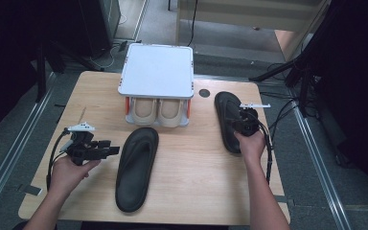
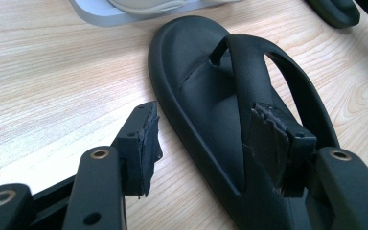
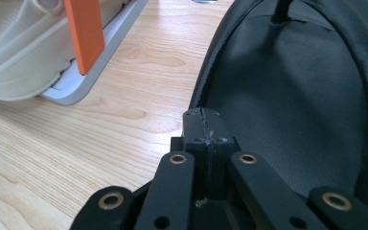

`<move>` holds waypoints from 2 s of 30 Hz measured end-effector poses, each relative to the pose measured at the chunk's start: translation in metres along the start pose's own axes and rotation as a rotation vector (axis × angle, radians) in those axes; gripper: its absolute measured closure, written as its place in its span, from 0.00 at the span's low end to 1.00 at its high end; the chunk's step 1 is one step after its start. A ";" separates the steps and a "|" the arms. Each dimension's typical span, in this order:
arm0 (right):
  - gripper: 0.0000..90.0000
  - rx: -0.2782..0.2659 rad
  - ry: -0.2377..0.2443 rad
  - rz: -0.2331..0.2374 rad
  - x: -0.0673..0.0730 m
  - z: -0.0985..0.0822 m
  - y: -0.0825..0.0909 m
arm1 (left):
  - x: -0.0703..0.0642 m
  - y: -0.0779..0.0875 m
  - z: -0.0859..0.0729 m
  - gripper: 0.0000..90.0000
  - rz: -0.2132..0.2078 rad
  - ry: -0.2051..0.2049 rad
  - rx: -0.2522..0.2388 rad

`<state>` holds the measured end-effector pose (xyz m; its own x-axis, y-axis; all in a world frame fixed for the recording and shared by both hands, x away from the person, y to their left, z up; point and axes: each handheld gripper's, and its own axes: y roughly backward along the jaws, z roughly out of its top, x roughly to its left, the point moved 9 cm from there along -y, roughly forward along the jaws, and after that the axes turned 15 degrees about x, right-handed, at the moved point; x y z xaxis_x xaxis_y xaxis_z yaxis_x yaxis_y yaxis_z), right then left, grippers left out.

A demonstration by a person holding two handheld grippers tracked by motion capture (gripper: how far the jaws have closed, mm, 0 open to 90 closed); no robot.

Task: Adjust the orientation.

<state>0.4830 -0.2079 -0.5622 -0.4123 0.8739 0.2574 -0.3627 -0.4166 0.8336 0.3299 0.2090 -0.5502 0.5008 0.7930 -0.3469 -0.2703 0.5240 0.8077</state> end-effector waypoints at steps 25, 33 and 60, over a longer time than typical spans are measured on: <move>0.87 -0.094 -0.072 -0.069 -0.042 0.006 0.037 | 0.002 0.002 -0.008 0.50 0.010 0.012 0.002; 0.78 -0.078 -0.125 -0.099 -0.064 0.007 0.025 | 0.006 0.004 -0.017 0.49 0.029 0.034 -0.001; 0.83 -0.031 -0.149 -0.134 -0.062 0.014 0.008 | 0.006 0.000 -0.018 0.48 0.014 0.034 0.014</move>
<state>0.5170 -0.2617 -0.5647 -0.2313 0.9485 0.2162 -0.4330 -0.2994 0.8502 0.3181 0.2195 -0.5615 0.4687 0.8103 -0.3517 -0.2650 0.5088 0.8191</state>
